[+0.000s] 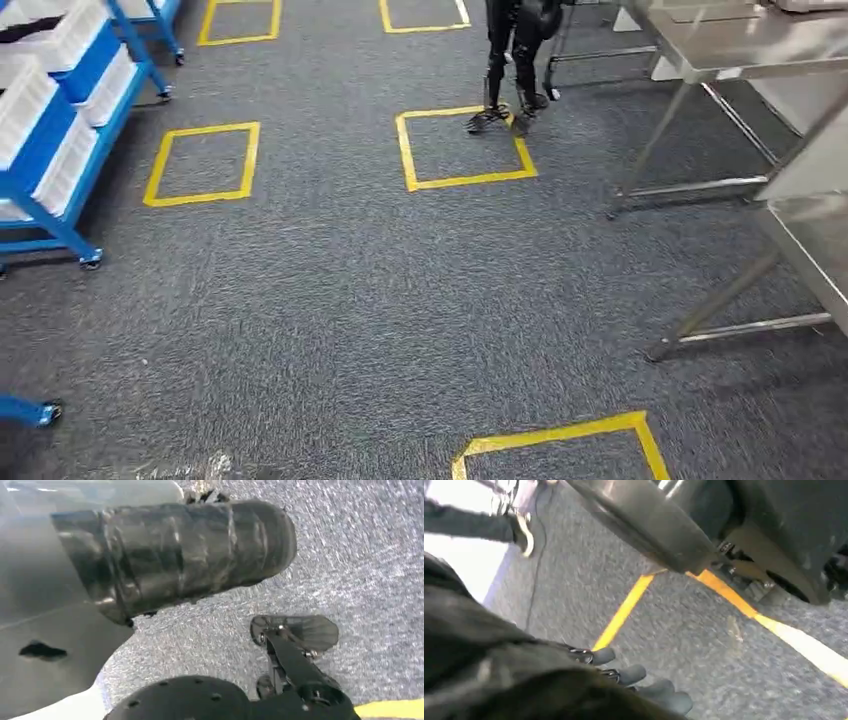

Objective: Take the parts from the cabinet and place them on the table.

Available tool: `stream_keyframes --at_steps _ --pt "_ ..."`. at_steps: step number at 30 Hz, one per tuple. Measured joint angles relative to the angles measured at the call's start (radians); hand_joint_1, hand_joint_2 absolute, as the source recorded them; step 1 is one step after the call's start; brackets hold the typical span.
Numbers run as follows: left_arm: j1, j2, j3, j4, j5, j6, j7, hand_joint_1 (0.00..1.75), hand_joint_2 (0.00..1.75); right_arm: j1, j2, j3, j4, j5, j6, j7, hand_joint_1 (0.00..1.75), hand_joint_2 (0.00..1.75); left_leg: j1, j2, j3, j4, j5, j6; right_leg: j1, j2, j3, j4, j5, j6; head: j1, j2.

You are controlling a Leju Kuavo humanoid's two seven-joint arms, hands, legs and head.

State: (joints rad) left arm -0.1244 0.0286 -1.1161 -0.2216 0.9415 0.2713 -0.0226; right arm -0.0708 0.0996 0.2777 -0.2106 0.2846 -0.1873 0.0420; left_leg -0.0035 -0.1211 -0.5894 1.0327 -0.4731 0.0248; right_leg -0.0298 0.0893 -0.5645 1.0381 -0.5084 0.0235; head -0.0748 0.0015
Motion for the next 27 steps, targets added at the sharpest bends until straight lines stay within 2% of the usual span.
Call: stream_keyframes --at_steps 1,2,3,4,5,6,7,8,9,10,11,12,13,14,15,16,18,19,20,21,22,23,24,25,26,27 --pt "0.0 0.002 -0.006 0.0 0.0 -0.001 0.001 0.0 0.0 -0.001 0.0 0.01 0.0 0.002 0.002 -0.002 0.0 0.0 0.006 -0.009 -0.003 -0.005 0.004 -0.006 0.006 -0.011 -0.001 0.004 0.0 -0.003 0.002 0.0" --pt "0.003 0.004 -0.01 0.0 0.0 -0.003 0.003 0.0 0.0 -0.004 0.0 0.019 0.0 0.009 0.008 -0.005 0.0 0.0 0.007 -0.02 -0.004 -0.013 0.005 -0.013 0.012 -0.021 0.002 0.005 -0.002 -0.009 0.002 0.0" --pt "0.005 0.005 -0.014 0.0 0.0 -0.006 0.006 0.0 0.0 -0.005 -0.001 0.025 0.0 0.021 0.017 -0.008 0.0 0.0 0.008 -0.032 -0.005 -0.014 0.008 -0.02 0.011 -0.032 0.011 0.001 0.002 -0.017 0.003 0.0" --pt "0.007 0.013 -0.018 0.0 0.0 -0.01 0.007 0.0 0.0 -0.006 -0.002 0.033 0.0 0.035 0.027 -0.008 0.0 0.0 0.01 -0.018 -0.007 -0.012 0.003 -0.022 0.0 -0.048 0.018 -0.013 0.008 -0.027 0.001 0.0" --pt "0.008 0.012 -0.021 0.0 0.0 -0.011 0.006 0.0 0.0 -0.006 -0.004 0.043 0.0 0.048 0.036 -0.01 0.0 0.0 0.006 0.045 -0.013 0.011 -0.01 -0.026 0.001 -0.057 0.025 -0.018 0.01 -0.031 -0.002 0.0" --pt "0.006 0.012 -0.022 0.0 0.0 -0.011 0.001 0.0 0.0 -0.006 -0.005 0.053 -0.001 0.055 0.041 -0.013 0.0 0.0 0.008 0.085 -0.04 0.063 -0.038 -0.03 0.003 -0.069 0.027 -0.02 0.009 -0.035 -0.011 0.0" --pt "0.002 0.013 -0.023 0.0 0.001 -0.01 -0.003 0.0 0.0 -0.005 -0.006 0.065 -0.001 0.056 0.044 -0.014 0.0 0.0 0.01 0.103 -0.083 0.146 -0.076 -0.036 0.006 -0.086 0.027 -0.02 0.008 -0.037 -0.009 0.0" --pt "0.0 0.013 -0.025 0.0 0.001 -0.008 -0.005 0.0 0.0 -0.003 -0.006 0.073 -0.001 0.052 0.043 -0.014 0.0 0.0 0.013 0.108 -0.125 0.225 -0.107 -0.041 0.008 -0.105 0.029 -0.02 0.004 -0.039 -0.011 0.0" --pt "-0.001 0.013 -0.031 0.0 0.0 -0.006 -0.005 0.0 0.0 -0.002 -0.007 0.078 -0.001 0.045 0.04 -0.015 0.0 0.0 0.015 0.11 -0.155 0.278 -0.12 -0.044 0.009 -0.12 0.03 -0.02 0.001 -0.04 -0.01 0.0" --pt "0.0 0.013 -0.035 0.0 0.0 -0.006 -0.005 0.0 0.0 -0.003 -0.008 0.083 -0.001 0.04 0.037 -0.016 0.0 0.0 0.017 0.113 -0.161 0.285 -0.108 -0.047 0.009 -0.133 0.033 -0.019 -0.002 -0.039 -0.01 0.0" --pt "0.002 0.013 -0.036 0.0 0.0 -0.006 -0.005 0.0 0.0 -0.003 -0.008 0.089 -0.001 0.037 0.036 -0.017 0.0 0.0 0.019 0.116 -0.143 0.247 -0.077 -0.048 0.008 -0.145 0.038 -0.019 -0.005 -0.038 -0.011 0.0" --pt "0.005 0.013 -0.037 0.0 0.0 -0.005 -0.004 0.0 0.0 -0.003 -0.008 0.095 -0.002 0.035 0.035 -0.018 0.0 0.0 0.019 0.125 -0.1 0.164 -0.028 -0.047 0.008 -0.156 0.045 -0.019 -0.01 -0.035 -0.01 0.0" --pt "0.005 0.013 -0.037 0.0 0.0 -0.004 -0.003 0.0 0.0 -0.003 -0.008 0.098 -0.002 0.035 0.035 -0.019 0.0 0.0 0.019 0.145 -0.055 0.079 0.013 -0.045 0.007 -0.166 0.052 -0.019 -0.015 -0.032 -0.011 0.0" --pt "0.003 0.016 -0.037 0.0 0.0 -0.004 -0.004 0.0 0.0 -0.003 -0.009 0.103 -0.003 0.033 0.038 -0.019 0.0 0.0 0.014 0.192 -0.021 0.003 0.022 -0.042 0.01 -0.178 0.06 -0.02 -0.021 -0.025 -0.01 0.0" --pt "-0.002 0.016 -0.037 0.0 0.0 -0.003 -0.005 0.0 0.0 -0.004 -0.01 0.107 -0.003 0.029 0.038 -0.019 0.0 0.0 0.0 0.199 -0.012 -0.003 0.015 -0.033 0.018 -0.186 0.059 -0.018 -0.027 -0.017 -0.01 0.0" --pt "-0.003 0.016 -0.038 0.0 0.001 -0.003 -0.009 0.0 0.0 -0.005 -0.01 0.111 -0.003 0.026 0.04 -0.02 0.0 0.0 0.002 0.183 -0.015 -0.002 0.017 -0.024 0.018 -0.195 0.061 -0.021 -0.028 -0.013 -0.005 0.0" --pt "0.003 0.016 -0.039 0.0 0.013 -0.001 -0.034 0.0 0.0 -0.009 -0.01 0.117 -0.003 0.012 0.04 -0.022 0.0 0.0 -0.003 0.163 -0.019 -0.002 0.014 -0.016 0.02 -0.213 0.071 -0.028 -0.03 -0.006 -0.003 0.0" --pt "0.004 0.017 -0.039 0.0 0.022 0.002 -0.049 0.0 0.0 -0.011 -0.01 0.118 -0.004 0.002 0.033 -0.023 0.0 0.0 0.003 0.15 -0.013 -0.014 0.018 -0.007 0.018 -0.22 0.077 -0.029 -0.036 0.003 -0.005 0.0" --pt "0.007 0.016 -0.039 0.0 0.022 0.005 -0.059 0.0 0.0 -0.01 -0.011 0.118 -0.004 -0.008 0.03 -0.026 0.0 0.0 0.008 0.141 -0.007 -0.021 0.022 -0.002 0.011 -0.181 0.073 -0.014 -0.049 0.008 -0.003 0.0" --pt "0.006 0.016 -0.039 0.0 0.021 0.011 -0.071 0.0 0.0 -0.01 -0.013 0.118 -0.005 -0.023 0.022 -0.032 0.0 0.0 0.007 0.132 -0.005 -0.023 0.023 0.005 0.012 -0.13 0.048 0.037 -0.081 0.006 0.004 0.0" --pt "0.002 0.016 -0.039 0.0 0.018 0.013 -0.077 0.0 0.0 -0.01 -0.013 0.118 -0.005 -0.032 0.016 -0.035 0.0 0.0 0.007 0.123 -0.006 -0.023 0.023 0.009 0.013 -0.108 0.008 0.114 -0.118 0.005 0.008 0.0" --pt "0.001 0.016 -0.039 0.0 0.018 0.018 -0.083 0.0 0.0 -0.007 -0.013 0.118 -0.004 -0.044 0.013 -0.038 0.0 0.0 0.005 0.111 -0.006 -0.022 0.022 0.012 0.013 -0.099 -0.038 0.205 -0.153 0.005 0.006 0.0" --pt "0.001 0.016 -0.039 0.0 0.018 0.025 -0.091 0.0 0.0 -0.006 -0.014 0.118 -0.004 -0.055 0.014 -0.04 0.0 0.0 0.003 0.096 -0.006 -0.022 0.021 0.013 0.013 -0.095 -0.08 0.277 -0.171 0.004 0.007 0.0" --pt "0.001 0.016 -0.039 0.0 0.018 0.031 -0.093 0.0 0.0 -0.004 -0.014 0.118 -0.004 -0.062 0.014 -0.041 0.0 0.0 0.002 0.081 -0.005 -0.02 0.021 0.014 0.013 -0.095 -0.102 0.302 -0.163 0.003 0.006 0.0" --pt "0.001 0.016 -0.039 0.0 0.018 0.034 -0.093 0.0 0.0 -0.003 -0.014 0.118 -0.004 -0.062 0.016 -0.042 0.0 0.0 0.002 0.07 -0.004 -0.02 0.02 0.014 0.013 -0.095 -0.103 0.291 -0.142 0.002 0.007 0.0" --pt "0.001 0.016 -0.039 0.0 0.018 0.039 -0.093 0.0 0.0 -0.002 -0.014 0.118 -0.004 -0.063 0.017 -0.042 0.0 0.0 0.003 0.049 -0.002 -0.017 0.019 0.012 0.013 -0.091 -0.079 0.215 -0.08 -0.001 0.007 0.0"
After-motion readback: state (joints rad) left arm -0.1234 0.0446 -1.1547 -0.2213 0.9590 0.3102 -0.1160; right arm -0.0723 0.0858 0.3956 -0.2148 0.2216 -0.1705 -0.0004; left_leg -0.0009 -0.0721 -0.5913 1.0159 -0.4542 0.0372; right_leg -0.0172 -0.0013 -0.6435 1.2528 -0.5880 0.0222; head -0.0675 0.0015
